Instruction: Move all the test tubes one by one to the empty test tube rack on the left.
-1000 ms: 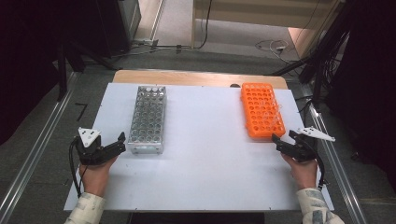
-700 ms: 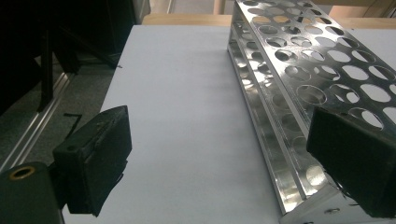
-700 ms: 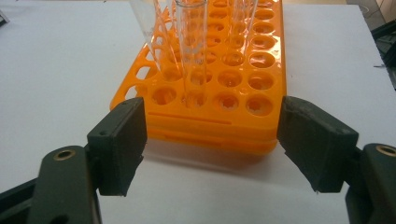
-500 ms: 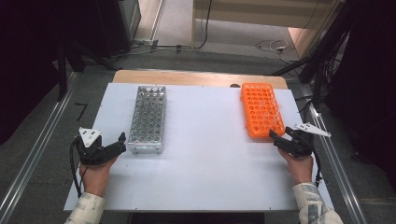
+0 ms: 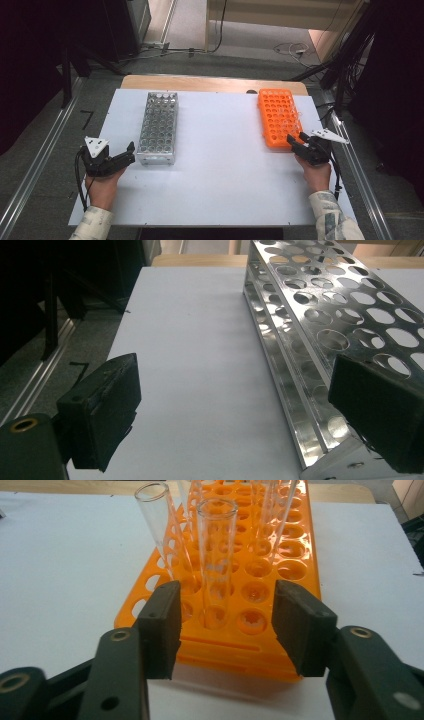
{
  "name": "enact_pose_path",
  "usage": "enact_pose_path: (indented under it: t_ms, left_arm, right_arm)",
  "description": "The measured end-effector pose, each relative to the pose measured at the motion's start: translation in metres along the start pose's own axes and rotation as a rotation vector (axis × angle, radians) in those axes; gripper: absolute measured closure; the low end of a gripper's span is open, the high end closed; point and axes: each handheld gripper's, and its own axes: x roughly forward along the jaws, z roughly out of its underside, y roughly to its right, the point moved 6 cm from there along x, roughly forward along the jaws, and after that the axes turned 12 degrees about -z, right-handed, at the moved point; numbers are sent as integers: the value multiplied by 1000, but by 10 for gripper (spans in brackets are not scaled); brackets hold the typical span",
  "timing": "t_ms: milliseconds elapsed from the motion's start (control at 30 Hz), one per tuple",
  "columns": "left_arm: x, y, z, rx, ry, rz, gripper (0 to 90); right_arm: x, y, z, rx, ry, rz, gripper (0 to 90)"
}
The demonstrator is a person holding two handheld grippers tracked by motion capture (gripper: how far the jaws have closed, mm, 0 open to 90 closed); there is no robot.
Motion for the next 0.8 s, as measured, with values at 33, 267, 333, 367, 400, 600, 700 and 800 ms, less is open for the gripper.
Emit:
enact_pose_path:
  t_ms: [33, 267, 333, 367, 400, 600, 700, 800]
  left_arm:
    - [0, 0, 0, -1, 0, -1, 64]
    - [0, 0, 0, -3, -2, -3, 64]
    - [0, 0, 0, -2, -2, -2, 64]
    - [0, 0, 0, -1, -1, -2, 64]
    - [0, 0, 0, 0, 0, -1, 64]
    - [0, 0, 1, 2, -3, -1, 65]
    - [0, 0, 1, 3, -3, 0, 64]
    - [0, 0, 1, 4, -5, 0, 64]
  right_arm:
    - [3, -1, 0, -4, -5, 1, 504]
    - [8, -2, 0, -7, -6, 7, 615]
    - [10, -2, 0, -5, -10, 11, 637]
    - [11, -2, 0, -8, -10, 13, 645]
    - [12, -2, 0, -9, -11, 14, 649]
    - [16, -3, 1, -23, -17, 17, 676]
    - [17, -2, 1, -24, -15, 17, 690]
    - [19, -3, 1, -24, -16, 19, 711]
